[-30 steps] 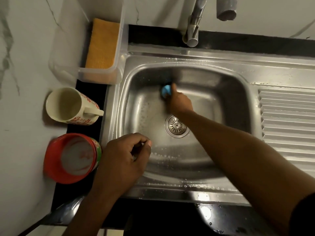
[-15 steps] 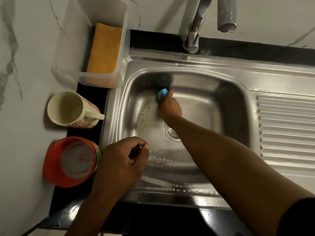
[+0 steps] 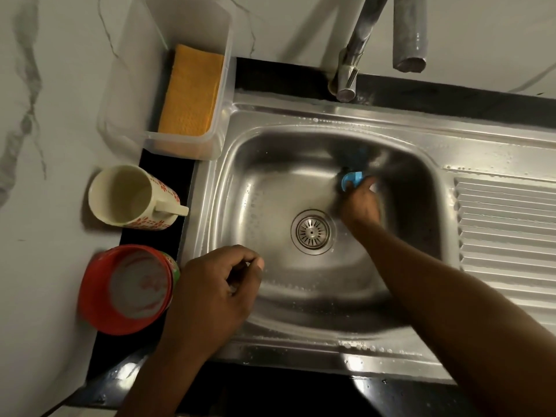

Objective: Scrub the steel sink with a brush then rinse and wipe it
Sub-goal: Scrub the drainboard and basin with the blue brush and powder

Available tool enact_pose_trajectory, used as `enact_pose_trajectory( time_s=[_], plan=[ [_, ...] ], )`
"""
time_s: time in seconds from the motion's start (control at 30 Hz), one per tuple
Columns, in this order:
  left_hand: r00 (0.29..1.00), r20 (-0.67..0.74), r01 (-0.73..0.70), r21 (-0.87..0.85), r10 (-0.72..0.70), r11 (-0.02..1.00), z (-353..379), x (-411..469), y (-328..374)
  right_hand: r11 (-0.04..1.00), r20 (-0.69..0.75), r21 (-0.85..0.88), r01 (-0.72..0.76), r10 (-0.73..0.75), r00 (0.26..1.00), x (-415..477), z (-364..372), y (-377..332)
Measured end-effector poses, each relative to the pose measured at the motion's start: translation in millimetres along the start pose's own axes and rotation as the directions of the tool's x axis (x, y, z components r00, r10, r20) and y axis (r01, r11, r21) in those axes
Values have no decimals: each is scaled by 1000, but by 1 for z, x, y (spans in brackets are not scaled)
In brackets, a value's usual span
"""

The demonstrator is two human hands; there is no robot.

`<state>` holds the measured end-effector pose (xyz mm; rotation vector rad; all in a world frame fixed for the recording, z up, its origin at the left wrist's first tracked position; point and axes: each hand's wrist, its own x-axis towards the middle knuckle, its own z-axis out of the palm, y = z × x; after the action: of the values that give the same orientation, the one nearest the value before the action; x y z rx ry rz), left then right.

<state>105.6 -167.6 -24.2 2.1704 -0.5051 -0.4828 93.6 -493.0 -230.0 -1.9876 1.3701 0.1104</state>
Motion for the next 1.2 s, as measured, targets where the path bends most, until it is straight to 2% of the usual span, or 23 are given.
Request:
enact_pose_trajectory(
  time_s=[0.07, 0.1, 0.17, 0.27, 0.37, 0.43, 0.5, 0.6, 0.67, 0.73, 0.8, 0.9, 0.97, 1.0, 1.03, 1.13, 1.2],
  plan=[
    [1000, 9, -5, 0, 5, 1000, 2, 1, 0, 1000, 26, 13, 16, -16, 1000, -10, 26, -24],
    [1000, 12, -7, 0, 7, 1000, 2, 2, 0, 997, 69, 16, 77, -78, 995, -18, 40, -41],
    [1000, 3, 1, 9, -1, 1000, 3, 3, 1, 976, 187, 2, 217, -214, 959, -39, 70, -75],
    [1000, -11, 21, 16, -21, 1000, 2, 3, 4, 948, 321, 15, 319, -307, 896, -79, 102, -103],
    [1000, -11, 21, 13, -21, 1000, 2, 2, 7, 838, 447, -114, 533, -436, 781, -102, 96, -85],
    [1000, -1, 16, 16, -16, 1000, 3, 2, 5, 776, 518, -204, 597, -432, 738, -88, 74, -61],
    [1000, 15, 12, 12, -13, 1000, 4, 0, 5, 796, 469, -266, 544, -386, 794, -57, 43, -43],
    [1000, 10, 6, 8, -7, 1000, 4, -2, 6, 863, 271, -324, 387, -307, 912, -17, 1, -35],
    [1000, 4, 16, 6, -16, 1000, 5, -3, 6, 916, 189, -268, 299, -255, 948, -17, 0, -38],
    [1000, 1, 21, 4, -21, 1000, 7, -4, 7, 925, 186, -243, 291, -250, 950, -36, 21, -47],
    [1000, 6, 24, 15, -24, 1000, 9, -5, 7, 885, 298, -253, 390, -312, 902, -72, 52, -51],
    [1000, 0, 15, 27, -15, 1000, 11, -4, 10, 756, 535, -239, 610, -422, 732, -130, 72, -32],
    [1000, 5, 14, 21, -15, 1000, 11, -4, 12, 637, 653, -272, 722, -429, 624, -138, 60, -11],
    [1000, 7, 11, 23, -11, 1000, 10, -4, 12, 612, 683, -279, 740, -415, 601, -129, 50, -7],
    [1000, 8, 11, 27, -11, 1000, 10, -4, 11, 608, 684, -294, 737, -404, 607, -115, 41, -6],
    [1000, 14, 21, 23, -21, 1000, 9, -6, 9, 636, 561, -395, 663, -405, 722, -61, 21, -18],
    [1000, -4, 26, 31, -25, 999, 8, -8, 9, 695, 467, -399, 598, -407, 785, -44, 20, -29]
  ],
)
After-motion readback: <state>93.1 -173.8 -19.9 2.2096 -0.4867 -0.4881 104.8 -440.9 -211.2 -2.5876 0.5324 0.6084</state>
